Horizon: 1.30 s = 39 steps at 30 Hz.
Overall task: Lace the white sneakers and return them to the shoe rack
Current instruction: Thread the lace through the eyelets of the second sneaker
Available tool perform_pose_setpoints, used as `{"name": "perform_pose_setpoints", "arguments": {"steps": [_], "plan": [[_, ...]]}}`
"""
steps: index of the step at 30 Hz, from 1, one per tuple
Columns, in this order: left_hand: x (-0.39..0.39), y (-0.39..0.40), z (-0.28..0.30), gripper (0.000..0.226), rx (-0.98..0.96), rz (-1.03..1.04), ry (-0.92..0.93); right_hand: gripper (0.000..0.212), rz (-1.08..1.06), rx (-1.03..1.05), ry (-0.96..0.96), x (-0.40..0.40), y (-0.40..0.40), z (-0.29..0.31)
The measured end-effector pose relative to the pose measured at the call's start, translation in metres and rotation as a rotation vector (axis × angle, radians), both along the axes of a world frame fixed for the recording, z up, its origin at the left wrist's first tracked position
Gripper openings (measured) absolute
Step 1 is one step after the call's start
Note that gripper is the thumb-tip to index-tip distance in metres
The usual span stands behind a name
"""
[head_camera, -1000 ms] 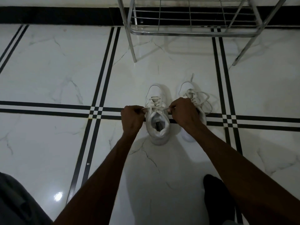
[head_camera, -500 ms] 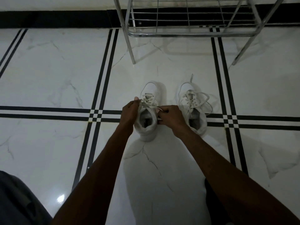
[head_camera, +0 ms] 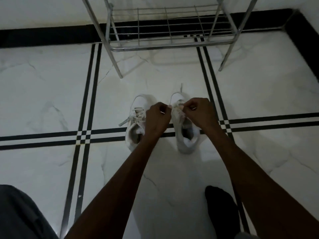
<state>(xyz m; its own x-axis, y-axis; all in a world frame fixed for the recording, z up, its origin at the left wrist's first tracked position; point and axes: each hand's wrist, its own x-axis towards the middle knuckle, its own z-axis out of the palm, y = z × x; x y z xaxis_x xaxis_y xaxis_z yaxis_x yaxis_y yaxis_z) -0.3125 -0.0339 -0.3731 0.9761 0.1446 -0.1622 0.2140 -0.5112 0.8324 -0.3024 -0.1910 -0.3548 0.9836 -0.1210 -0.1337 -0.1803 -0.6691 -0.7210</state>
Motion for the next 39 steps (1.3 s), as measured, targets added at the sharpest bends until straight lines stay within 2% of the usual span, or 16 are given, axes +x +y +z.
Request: {"name": "perform_pose_setpoints", "arguments": {"steps": [3,5,7,9,11,13,17,20,23,25,27,29,31,34,36,39], "plan": [[0.003,-0.029,-0.02,0.041,-0.038,-0.034,0.19,0.03,-0.124,-0.071,0.029,-0.009,-0.021,-0.012],[0.004,-0.041,-0.026,0.046,-0.033,0.014,0.196,0.043,-0.176,-0.012,0.155,-0.011,-0.028,-0.027],[0.007,-0.045,-0.027,0.039,-0.014,0.022,0.166,0.038,-0.236,0.155,0.246,-0.009,-0.03,-0.037],[0.012,-0.043,-0.026,0.025,-0.021,-0.015,0.149,0.025,-0.259,0.29,0.203,-0.005,-0.028,-0.04],[0.018,-0.037,-0.023,0.02,-0.089,-0.011,0.132,0.018,-0.239,0.358,0.164,-0.002,-0.027,-0.037],[0.024,-0.026,-0.017,0.022,-0.105,0.059,0.107,0.017,-0.208,0.395,0.171,0.0,-0.026,-0.034],[0.036,0.0,-0.003,0.024,-0.073,0.325,0.061,0.023,-0.218,0.464,0.217,0.002,-0.03,-0.033],[0.033,0.011,-0.001,0.026,0.082,0.389,0.011,0.015,-0.162,0.497,0.213,0.001,-0.033,-0.029],[0.021,0.001,-0.005,0.033,0.284,0.277,-0.142,0.012,-0.095,0.517,0.231,0.003,-0.034,-0.026],[0.012,-0.016,-0.009,0.02,0.205,0.112,-0.209,0.021,-0.087,0.521,0.266,0.004,-0.037,-0.027],[0.002,-0.031,-0.012,0.023,0.084,-0.094,-0.115,0.024,-0.096,0.523,0.283,0.004,-0.04,-0.028],[-0.004,-0.04,-0.016,0.033,0.042,-0.181,0.004,0.013,-0.075,0.552,0.28,0.002,-0.041,-0.027],[-0.005,-0.043,-0.021,0.024,0.021,-0.127,0.002,0.005,-0.045,0.536,0.27,0.001,-0.042,-0.027],[-0.005,-0.04,-0.031,0.011,-0.025,-0.037,-0.017,0.014,-0.025,0.452,0.263,0.003,-0.043,-0.032],[-0.008,-0.039,-0.036,0.014,-0.044,0.014,-0.014,0.018,-0.014,0.297,0.194,0.006,-0.041,-0.034],[-0.014,-0.043,-0.035,0.013,0.048,0.047,-0.075,0.014,-0.01,0.019,0.05,0.004,-0.032,-0.038]]}}
